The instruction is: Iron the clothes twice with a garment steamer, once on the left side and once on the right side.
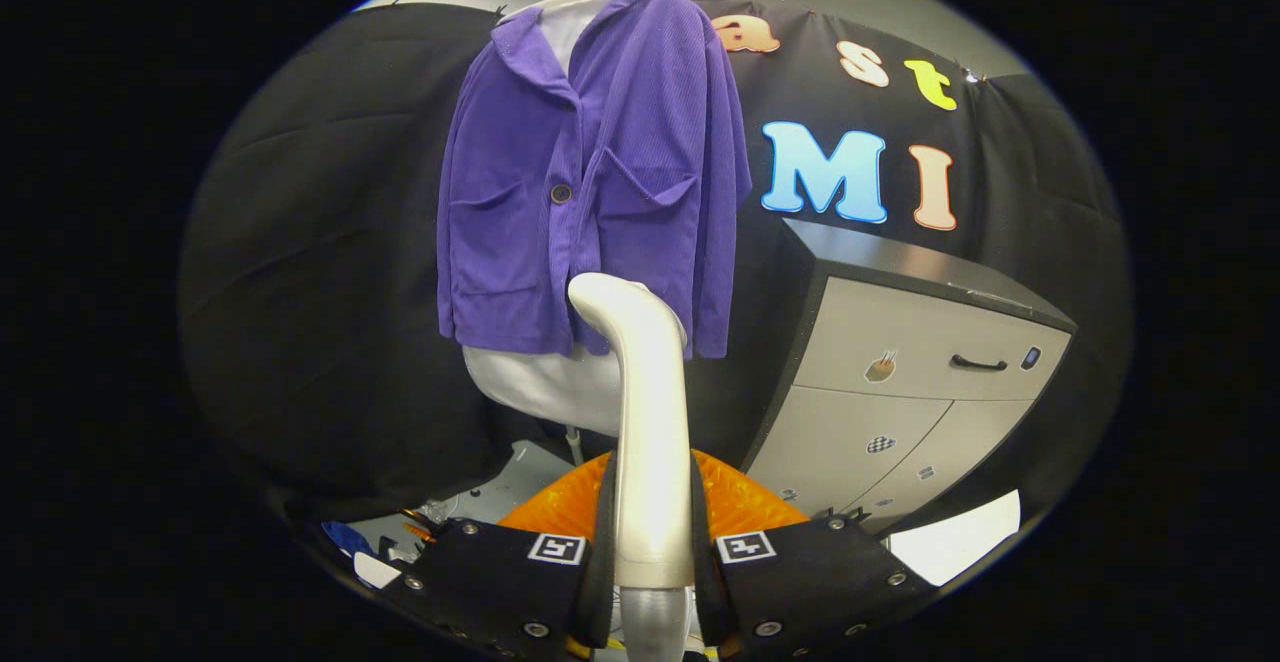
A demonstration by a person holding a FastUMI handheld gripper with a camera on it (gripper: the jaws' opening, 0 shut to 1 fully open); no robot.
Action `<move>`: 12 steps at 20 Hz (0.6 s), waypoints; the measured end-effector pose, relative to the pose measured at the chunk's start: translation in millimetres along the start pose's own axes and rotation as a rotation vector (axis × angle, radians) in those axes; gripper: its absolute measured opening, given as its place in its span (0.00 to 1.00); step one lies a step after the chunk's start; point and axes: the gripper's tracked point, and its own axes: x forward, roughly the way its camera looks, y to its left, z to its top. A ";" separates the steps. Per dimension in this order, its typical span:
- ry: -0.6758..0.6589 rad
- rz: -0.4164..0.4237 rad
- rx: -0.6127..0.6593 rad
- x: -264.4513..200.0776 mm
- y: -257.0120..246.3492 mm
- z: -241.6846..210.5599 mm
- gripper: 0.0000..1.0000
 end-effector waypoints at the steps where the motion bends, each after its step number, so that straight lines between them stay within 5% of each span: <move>1: -0.028 0.001 0.009 -5.4 -1.2 13.1 0.33; 12: -0.325 0.043 0.023 -51.9 2.3 172.2 0.33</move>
